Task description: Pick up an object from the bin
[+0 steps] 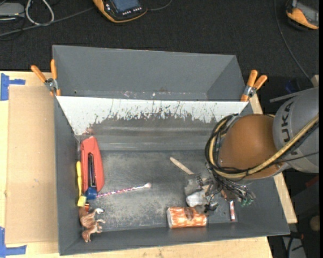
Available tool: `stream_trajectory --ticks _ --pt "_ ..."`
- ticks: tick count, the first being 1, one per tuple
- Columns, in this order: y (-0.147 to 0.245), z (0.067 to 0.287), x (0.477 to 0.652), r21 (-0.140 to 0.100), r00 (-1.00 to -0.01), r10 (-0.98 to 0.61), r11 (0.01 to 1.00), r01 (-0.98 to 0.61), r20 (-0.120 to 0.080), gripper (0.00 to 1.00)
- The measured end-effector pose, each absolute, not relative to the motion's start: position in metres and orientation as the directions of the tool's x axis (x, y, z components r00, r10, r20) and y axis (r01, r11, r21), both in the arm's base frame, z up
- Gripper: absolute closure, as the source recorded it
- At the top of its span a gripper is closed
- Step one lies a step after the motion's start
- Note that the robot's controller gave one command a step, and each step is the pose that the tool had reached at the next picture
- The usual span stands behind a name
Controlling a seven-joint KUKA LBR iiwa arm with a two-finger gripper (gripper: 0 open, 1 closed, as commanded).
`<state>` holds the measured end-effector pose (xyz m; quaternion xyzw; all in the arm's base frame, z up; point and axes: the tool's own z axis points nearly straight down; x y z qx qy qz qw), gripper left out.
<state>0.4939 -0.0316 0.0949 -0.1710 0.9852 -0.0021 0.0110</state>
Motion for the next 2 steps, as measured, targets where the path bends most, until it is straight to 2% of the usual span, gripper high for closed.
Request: stream_trajectory --ticks 1,2 --pt "-0.032 0.17 0.494 -0.005 -0.946 -0.323 0.946 -0.323 -0.017 1.0" --pt "-0.035 0.263 0.493 -0.004 -0.955 -0.297 0.955 -0.297 -0.016 1.0"
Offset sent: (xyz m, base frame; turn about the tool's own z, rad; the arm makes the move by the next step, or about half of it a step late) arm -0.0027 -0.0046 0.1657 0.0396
